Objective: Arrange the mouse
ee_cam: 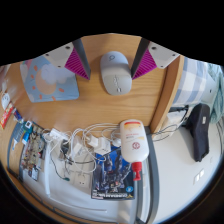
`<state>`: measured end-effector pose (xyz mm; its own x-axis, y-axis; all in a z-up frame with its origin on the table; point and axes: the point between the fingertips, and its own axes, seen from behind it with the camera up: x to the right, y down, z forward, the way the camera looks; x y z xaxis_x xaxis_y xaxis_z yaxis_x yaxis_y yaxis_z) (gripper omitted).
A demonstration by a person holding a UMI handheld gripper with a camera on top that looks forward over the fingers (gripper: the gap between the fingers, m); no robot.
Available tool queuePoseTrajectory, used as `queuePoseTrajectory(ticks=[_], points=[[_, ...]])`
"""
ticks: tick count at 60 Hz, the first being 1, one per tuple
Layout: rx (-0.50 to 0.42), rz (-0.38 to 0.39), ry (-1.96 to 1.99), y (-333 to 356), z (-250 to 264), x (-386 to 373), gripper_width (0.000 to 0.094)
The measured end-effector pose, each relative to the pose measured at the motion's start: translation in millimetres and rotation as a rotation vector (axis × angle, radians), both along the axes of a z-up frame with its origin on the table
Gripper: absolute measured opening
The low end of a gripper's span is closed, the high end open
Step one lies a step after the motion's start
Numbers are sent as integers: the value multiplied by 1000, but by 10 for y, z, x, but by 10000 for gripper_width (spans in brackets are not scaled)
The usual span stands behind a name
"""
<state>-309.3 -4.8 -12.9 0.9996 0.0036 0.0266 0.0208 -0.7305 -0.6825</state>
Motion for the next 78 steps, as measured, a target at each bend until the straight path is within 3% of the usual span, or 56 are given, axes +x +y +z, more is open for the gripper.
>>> queuePoseTrajectory(ticks=[11, 16, 17, 25, 33, 43, 49, 55, 69, 78], points=[[-10, -58, 17, 290, -17, 119, 741], [-17, -76, 39, 328, -53, 129, 635], [-14, -81, 34, 336, -49, 147, 577], [-4, -101, 44, 326, -44, 170, 498], [0, -95, 54, 322, -50, 162, 355], [-15, -58, 54, 343, -57, 136, 344], [-34, 19, 20, 312, -15, 123, 343], [53, 58, 28, 350, 559, 138, 344], [369, 81, -29, 388, 2655, 827, 345], [481, 70, -90, 257, 3354, 1482, 343]])
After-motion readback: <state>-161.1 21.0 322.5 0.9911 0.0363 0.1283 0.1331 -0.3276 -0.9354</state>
